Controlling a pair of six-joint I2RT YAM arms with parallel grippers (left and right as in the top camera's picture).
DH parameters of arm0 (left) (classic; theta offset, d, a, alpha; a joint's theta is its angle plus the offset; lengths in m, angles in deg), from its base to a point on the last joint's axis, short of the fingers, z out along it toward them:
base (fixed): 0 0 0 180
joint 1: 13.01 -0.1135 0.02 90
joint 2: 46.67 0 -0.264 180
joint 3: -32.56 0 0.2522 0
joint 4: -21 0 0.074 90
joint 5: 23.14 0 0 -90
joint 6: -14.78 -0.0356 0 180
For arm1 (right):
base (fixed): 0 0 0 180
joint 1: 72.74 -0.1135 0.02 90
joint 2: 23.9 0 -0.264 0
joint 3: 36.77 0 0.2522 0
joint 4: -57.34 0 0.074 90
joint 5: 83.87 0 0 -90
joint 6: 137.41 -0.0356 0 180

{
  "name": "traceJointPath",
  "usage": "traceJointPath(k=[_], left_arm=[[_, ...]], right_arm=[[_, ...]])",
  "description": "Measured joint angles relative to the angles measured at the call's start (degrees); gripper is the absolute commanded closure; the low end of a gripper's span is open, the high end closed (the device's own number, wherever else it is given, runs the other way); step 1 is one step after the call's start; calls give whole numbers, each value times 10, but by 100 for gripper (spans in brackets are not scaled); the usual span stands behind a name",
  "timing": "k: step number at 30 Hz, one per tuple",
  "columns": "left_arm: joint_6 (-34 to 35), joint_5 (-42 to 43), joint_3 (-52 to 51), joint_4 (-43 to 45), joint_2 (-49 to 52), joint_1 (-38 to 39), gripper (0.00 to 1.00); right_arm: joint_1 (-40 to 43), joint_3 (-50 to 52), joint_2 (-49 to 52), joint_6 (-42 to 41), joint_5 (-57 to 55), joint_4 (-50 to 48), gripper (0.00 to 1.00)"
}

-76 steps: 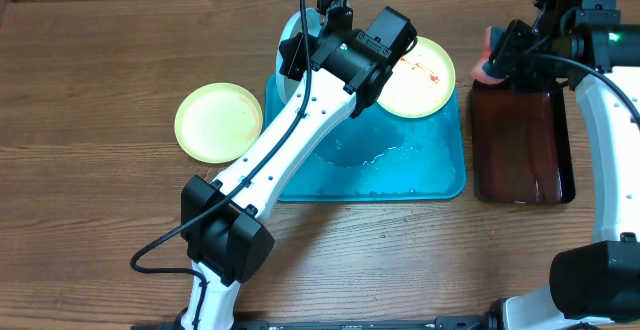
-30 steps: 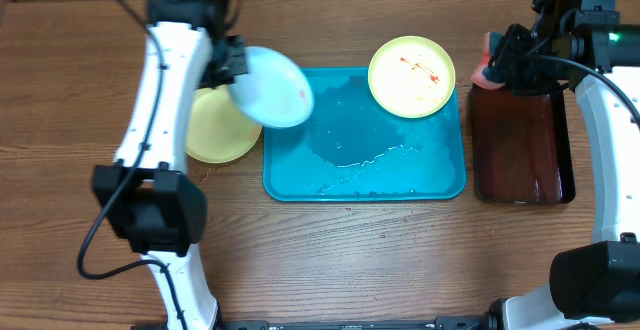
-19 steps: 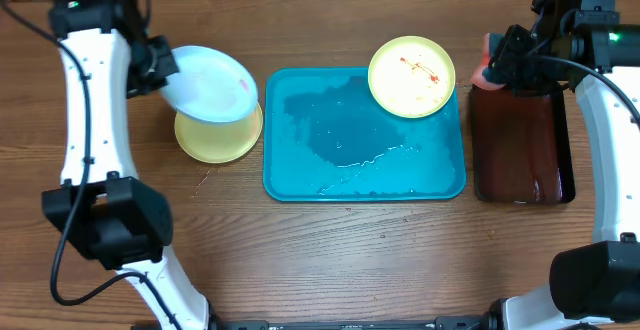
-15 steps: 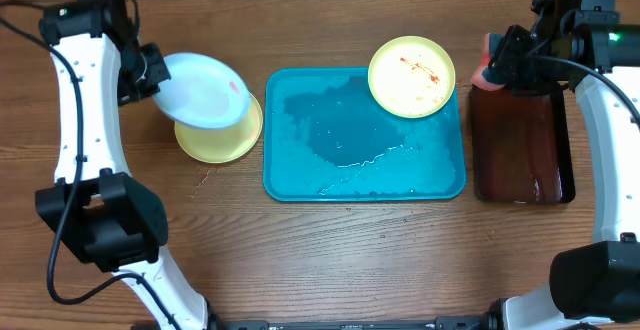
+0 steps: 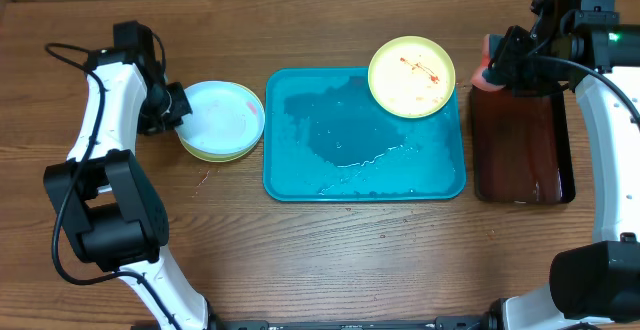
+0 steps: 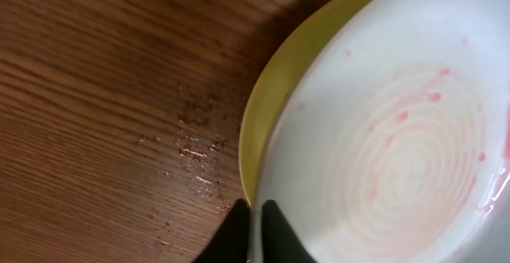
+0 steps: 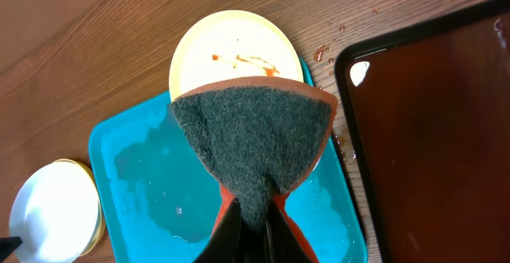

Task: Clean dirty plates on tray and stack at the side
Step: 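Release the white plate and grasp the remaining yellow plate's rim with left gripper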

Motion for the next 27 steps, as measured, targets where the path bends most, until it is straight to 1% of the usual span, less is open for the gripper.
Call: traceJointPath(k=[1, 3, 8, 14, 17, 20, 23, 25, 27], left_arm=[[-1, 0, -4, 0, 0, 0, 75], [0, 0, -6, 2, 0, 0, 70], [0, 1, -3, -2, 0, 0, 68], [-2, 2, 60, -36, 0, 28, 66], [-2, 5, 96, -34, 0, 70, 63], [6, 16, 108, -13, 0, 122, 60], [28, 35, 108, 20, 0, 175, 48], [51, 52, 108, 60, 0, 213, 44], [66, 61, 108, 95, 0, 246, 42]], right_arm=[[0, 0, 0, 0, 0, 0, 96], [0, 0, 0, 1, 0, 0, 96], [0, 0, 0, 2, 0, 0, 96], [0, 0, 0, 2, 0, 0, 96], [0, 0, 0, 2, 0, 0, 96], [0, 0, 0, 2, 0, 0, 96], [0, 0, 0, 2, -1, 1, 96], [0, 0, 0, 2, -1, 1, 96], [0, 0, 0, 2, -1, 1, 96]])
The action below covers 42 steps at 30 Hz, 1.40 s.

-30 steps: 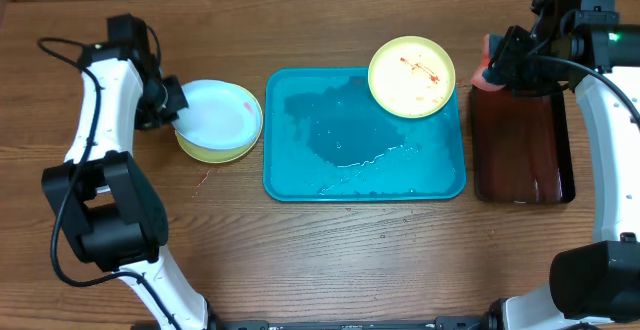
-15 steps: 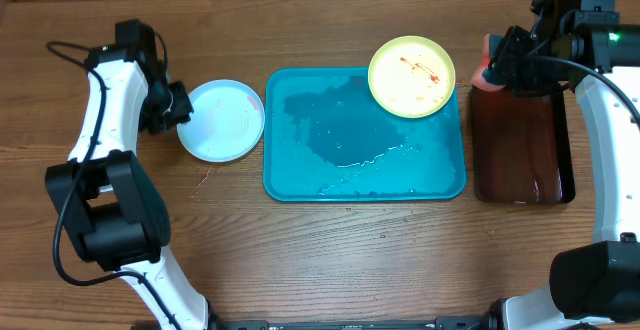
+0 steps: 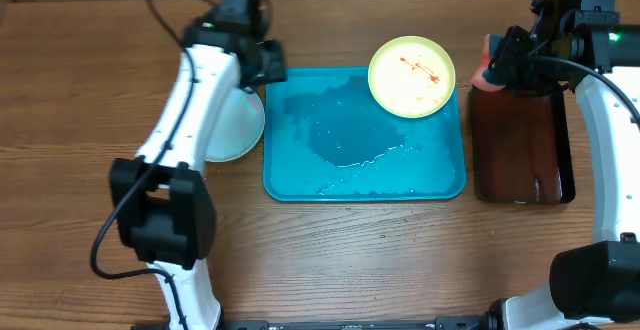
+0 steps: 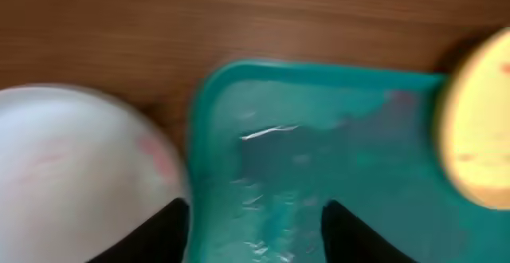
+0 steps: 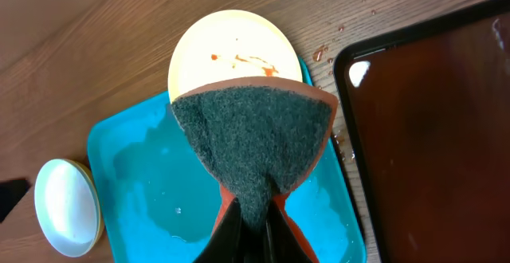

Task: Clean dirty plates on tray and stack at the side
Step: 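Release the white plate and grasp the remaining yellow plate's rim with left gripper, then drag the yellow plate with left gripper to the tray center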

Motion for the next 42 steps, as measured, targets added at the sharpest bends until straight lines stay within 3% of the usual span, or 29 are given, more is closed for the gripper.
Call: traceJointPath(k=[9, 24, 36, 40, 42], left_arm=[[75, 3, 12, 144, 32, 139, 40], [198, -30, 70, 168, 199, 216, 43], [283, -30, 80, 185, 230, 216, 73], [293, -27, 80, 181, 233, 217, 92], [298, -26, 80, 181, 234, 217, 96]], right_arm=[[0, 0, 0, 0, -3, 3, 96], [0, 0, 0, 0, -4, 17, 96], [0, 0, 0, 1, -4, 17, 96], [0, 0, 0, 2, -4, 17, 96], [0, 0, 0, 2, -4, 17, 96]])
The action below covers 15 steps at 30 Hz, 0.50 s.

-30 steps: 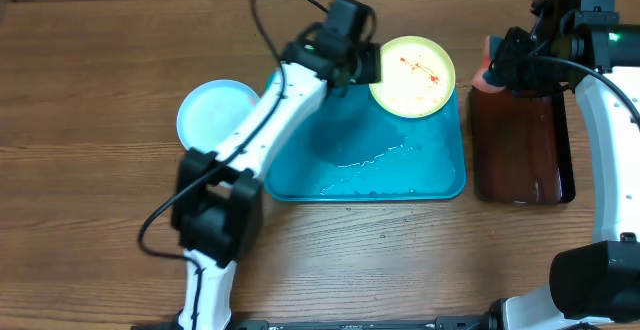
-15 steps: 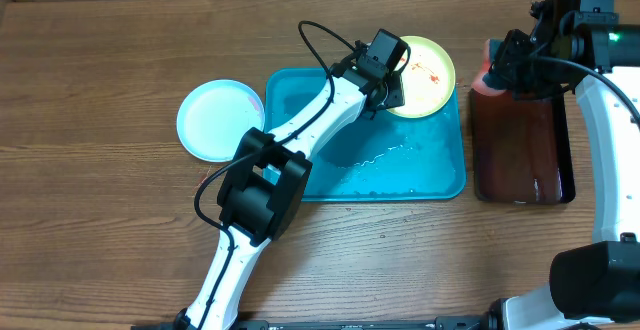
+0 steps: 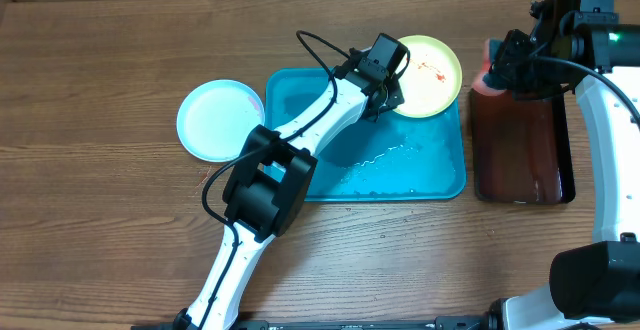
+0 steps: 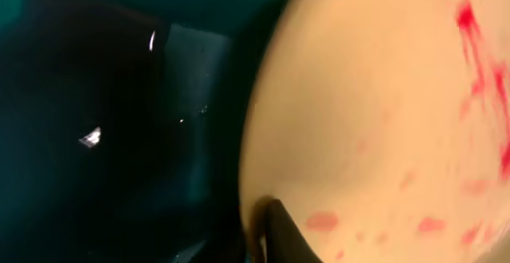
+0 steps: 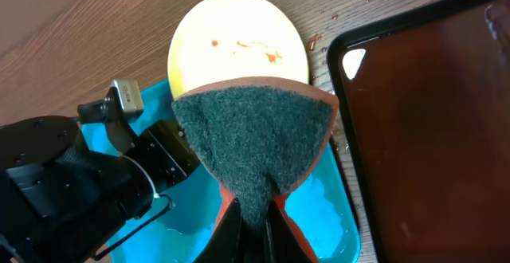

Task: Clean dirty plates on tray and stack at the side
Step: 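Drag the yellow plate with left gripper to the tray center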

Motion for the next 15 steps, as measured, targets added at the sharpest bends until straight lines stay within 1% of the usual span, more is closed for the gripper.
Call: traceJointPath(k=[6, 9, 15], left_arm=[[-6, 19, 3, -9, 0, -5, 96], [-42, 43, 5, -34, -2, -18, 96], [-127, 50, 5, -145, -33, -76, 96]], right_arm=[[0, 0, 0, 0, 0, 0, 96], [0, 0, 0, 4, 0, 0, 96], [-17, 8, 0, 18, 0, -2, 96]])
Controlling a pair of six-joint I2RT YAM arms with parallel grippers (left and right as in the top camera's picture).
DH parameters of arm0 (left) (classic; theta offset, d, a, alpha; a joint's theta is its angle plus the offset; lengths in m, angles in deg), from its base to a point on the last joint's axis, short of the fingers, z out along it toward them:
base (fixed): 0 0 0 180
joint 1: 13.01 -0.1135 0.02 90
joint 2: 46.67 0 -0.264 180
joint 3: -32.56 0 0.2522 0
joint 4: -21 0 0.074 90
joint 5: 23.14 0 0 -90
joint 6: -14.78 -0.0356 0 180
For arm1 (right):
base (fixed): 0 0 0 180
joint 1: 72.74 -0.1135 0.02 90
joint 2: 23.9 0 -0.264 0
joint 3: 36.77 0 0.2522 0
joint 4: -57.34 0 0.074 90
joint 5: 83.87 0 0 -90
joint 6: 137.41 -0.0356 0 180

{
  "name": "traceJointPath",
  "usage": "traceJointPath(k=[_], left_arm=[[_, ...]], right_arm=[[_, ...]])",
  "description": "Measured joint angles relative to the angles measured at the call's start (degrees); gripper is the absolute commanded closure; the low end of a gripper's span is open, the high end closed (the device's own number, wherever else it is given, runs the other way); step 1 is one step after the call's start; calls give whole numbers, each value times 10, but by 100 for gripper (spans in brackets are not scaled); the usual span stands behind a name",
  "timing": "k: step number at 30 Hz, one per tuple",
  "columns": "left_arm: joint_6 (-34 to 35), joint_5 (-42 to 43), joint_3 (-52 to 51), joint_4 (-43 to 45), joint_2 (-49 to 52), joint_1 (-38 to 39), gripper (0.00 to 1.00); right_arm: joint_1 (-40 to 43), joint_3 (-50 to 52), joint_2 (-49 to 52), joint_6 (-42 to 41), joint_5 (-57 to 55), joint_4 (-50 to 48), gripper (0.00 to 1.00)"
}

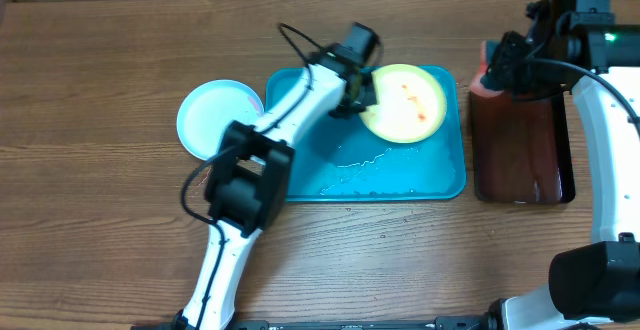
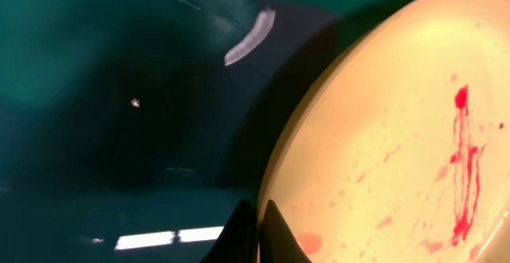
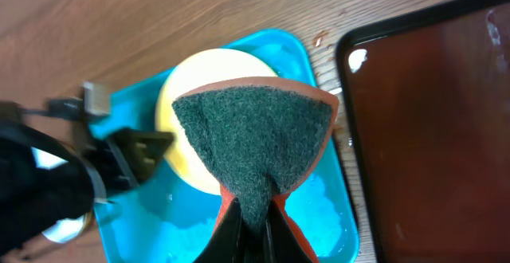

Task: Clean dirty plates on tray and stack at the side
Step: 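Drag the yellow plate with left gripper to the tray center, then bring the sponge with right gripper onto the yellow plate, then scrub the yellow plate with the sponge while left gripper holds it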

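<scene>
The yellow plate (image 1: 405, 103) with red stains lies inside the wet teal tray (image 1: 400, 175), in its back right part. My left gripper (image 1: 360, 100) is shut on the plate's left rim; the left wrist view shows the fingertips (image 2: 259, 229) pinching the edge of the stained plate (image 2: 398, 151). My right gripper (image 1: 497, 63) hangs over the gap between the two trays, shut on an orange sponge (image 1: 486, 78). Its green scouring face (image 3: 255, 135) covers part of the yellow plate (image 3: 179, 111) in the right wrist view.
A stack of plates with a white one on top (image 1: 212, 120) stands on the table left of the teal tray. A dark brown tray (image 1: 522, 145) lies right of it, under the right arm. The left arm reaches across the teal tray's left half.
The yellow plate has gone from the tray's back right corner, overhanging the rim, to lying inside the tray, further forward and left. My left gripper, on its rim, moved with it.
My left gripper was shut on the white plate's rim on the left stack. Then it was open over the tray's back left corner. Then it was at the yellow plate's left rim, and now holds that plate inside the tray. The right gripper kept the sponge throughout.
</scene>
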Motion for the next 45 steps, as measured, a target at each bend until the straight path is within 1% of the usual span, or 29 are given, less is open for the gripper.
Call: traceJointPath(k=[2, 8, 14, 19, 24, 33, 45], left_arm=[[-38, -2, 0, -36, -17, -33, 96], [-119, -5, 0, -98, -44, -89, 96], [-188, -5, -1, -119, -44, -82, 96], [-226, -3, -2, -132, -44, -75, 96], [-241, -3, -20, -126, -44, -77, 96], [-241, 8, -82, -102, -46, -77, 96], [-241, 40, -90, -87, -47, -78, 96]], right_arm=[[-21, 18, 0, 5, 0, -14, 96], [-94, 69, 16, 10, 0, -71, 96], [-174, 91, 62, 10, 1, -137, 96], [-205, 93, 91, 10, 2, -170, 96], [-205, 93, 126, 10, 2, -178, 96], [-205, 96, 219, 5, 22, -180, 96], [-206, 108, 252, -25, 46, -219, 96]])
